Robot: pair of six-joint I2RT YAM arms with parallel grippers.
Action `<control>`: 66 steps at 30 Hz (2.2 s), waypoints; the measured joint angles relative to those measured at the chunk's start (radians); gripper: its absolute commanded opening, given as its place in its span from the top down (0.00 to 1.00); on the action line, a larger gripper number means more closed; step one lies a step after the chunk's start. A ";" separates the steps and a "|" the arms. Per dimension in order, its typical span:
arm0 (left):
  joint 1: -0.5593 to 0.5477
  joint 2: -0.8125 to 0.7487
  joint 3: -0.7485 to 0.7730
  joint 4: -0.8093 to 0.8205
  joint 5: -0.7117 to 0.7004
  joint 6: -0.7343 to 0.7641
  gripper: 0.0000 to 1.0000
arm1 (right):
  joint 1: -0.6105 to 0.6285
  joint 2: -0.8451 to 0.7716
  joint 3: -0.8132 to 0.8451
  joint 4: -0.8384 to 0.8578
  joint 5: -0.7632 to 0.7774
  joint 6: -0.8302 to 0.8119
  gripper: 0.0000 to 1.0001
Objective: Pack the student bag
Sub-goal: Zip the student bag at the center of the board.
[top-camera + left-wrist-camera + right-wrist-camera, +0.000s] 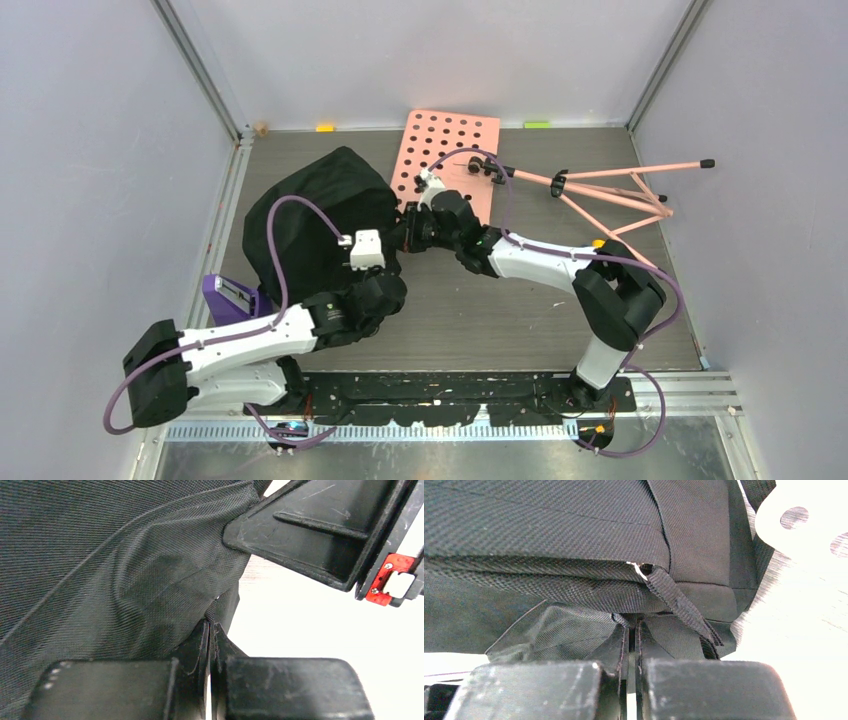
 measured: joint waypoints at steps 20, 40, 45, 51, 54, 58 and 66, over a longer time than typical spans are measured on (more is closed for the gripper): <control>0.006 -0.275 0.033 -0.361 0.237 -0.034 1.00 | 0.027 0.000 0.001 -0.005 0.135 -0.035 0.99; 0.002 -0.245 0.202 -0.757 0.348 -0.102 1.00 | 0.027 0.002 0.033 -0.050 0.288 -0.081 1.00; 0.000 -0.290 0.203 -0.805 0.378 -0.105 1.00 | 0.027 0.010 0.050 -0.066 0.299 -0.090 0.99; 0.000 -0.332 0.203 -0.856 0.389 -0.100 1.00 | 0.027 0.013 0.058 -0.076 0.303 -0.092 1.00; 0.000 -0.332 0.214 -0.881 0.391 -0.098 1.00 | 0.027 0.016 0.064 -0.080 0.303 -0.092 1.00; 0.000 -0.315 0.256 -0.936 0.391 -0.102 1.00 | 0.027 0.018 0.068 -0.080 0.306 -0.092 0.99; 0.000 -0.294 0.303 -1.013 0.393 -0.129 1.00 | 0.027 0.019 0.069 -0.080 0.307 -0.091 0.99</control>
